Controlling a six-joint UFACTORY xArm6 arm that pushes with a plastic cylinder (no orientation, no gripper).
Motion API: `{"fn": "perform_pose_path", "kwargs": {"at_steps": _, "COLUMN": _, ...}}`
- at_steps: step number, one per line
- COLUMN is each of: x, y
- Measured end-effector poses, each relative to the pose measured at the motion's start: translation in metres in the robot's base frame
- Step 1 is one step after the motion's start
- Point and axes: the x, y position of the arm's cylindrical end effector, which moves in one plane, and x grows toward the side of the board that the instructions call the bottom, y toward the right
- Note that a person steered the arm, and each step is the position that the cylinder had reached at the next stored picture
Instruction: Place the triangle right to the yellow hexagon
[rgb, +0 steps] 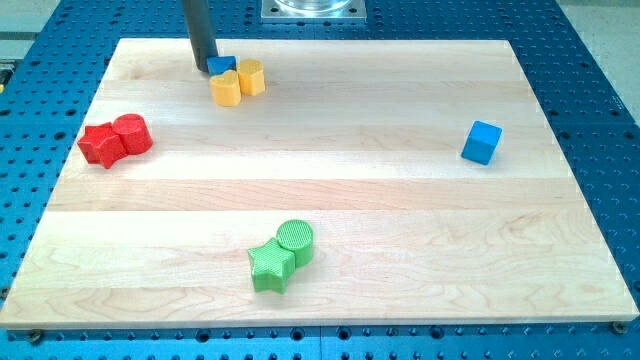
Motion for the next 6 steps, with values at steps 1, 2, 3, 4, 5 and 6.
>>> {"fn": "perform_pose_path", "kwargs": {"at_steps": 1, "x": 0.02, "y": -0.038}}
{"fn": "perform_pose_path", "kwargs": {"at_steps": 2, "x": 0.043, "y": -0.023}}
{"fn": "perform_pose_path", "kwargs": {"at_steps": 3, "x": 0.029, "y": 0.04}}
{"fn": "perform_pose_path", "kwargs": {"at_steps": 4, "x": -0.002, "y": 0.077}}
{"fn": "perform_pose_path", "kwargs": {"at_steps": 5, "x": -0.031, "y": 0.053}}
{"fn": "perform_pose_path", "kwargs": {"at_steps": 6, "x": -0.043, "y": 0.078}}
